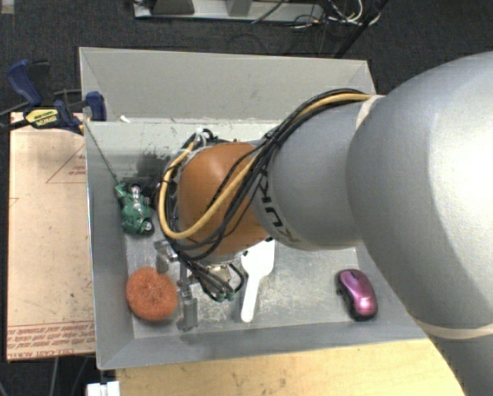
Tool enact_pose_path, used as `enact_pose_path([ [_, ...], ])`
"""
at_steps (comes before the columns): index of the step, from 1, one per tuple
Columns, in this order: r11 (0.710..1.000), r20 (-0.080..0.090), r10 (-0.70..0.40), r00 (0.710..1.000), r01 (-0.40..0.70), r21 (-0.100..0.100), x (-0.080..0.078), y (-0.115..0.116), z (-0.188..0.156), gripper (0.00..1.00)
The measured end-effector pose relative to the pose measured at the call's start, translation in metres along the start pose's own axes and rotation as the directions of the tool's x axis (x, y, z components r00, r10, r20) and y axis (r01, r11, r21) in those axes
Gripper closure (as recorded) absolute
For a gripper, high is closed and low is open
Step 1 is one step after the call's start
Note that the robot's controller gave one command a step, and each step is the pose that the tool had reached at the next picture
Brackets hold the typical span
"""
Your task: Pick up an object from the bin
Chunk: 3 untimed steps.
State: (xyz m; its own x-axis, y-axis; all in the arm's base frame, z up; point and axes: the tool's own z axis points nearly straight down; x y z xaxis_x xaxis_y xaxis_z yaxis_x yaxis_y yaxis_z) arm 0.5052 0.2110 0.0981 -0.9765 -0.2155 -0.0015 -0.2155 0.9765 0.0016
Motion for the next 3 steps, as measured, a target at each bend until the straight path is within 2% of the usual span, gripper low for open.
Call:
enact_pose_path([
  [1,0.931,0.008,-0.366,0.931,0.366,-0.001,-0.026,0.023,0.027,1.00],
  [2,0.931,0.008,-0.366,0.931,0.366,-0.001,-0.026,0.023,0.027,1.00],
  [3,0.937,0.005,-0.349,0.937,0.349,-0.002,-0.031,0.024,-0.070,0.00],
])
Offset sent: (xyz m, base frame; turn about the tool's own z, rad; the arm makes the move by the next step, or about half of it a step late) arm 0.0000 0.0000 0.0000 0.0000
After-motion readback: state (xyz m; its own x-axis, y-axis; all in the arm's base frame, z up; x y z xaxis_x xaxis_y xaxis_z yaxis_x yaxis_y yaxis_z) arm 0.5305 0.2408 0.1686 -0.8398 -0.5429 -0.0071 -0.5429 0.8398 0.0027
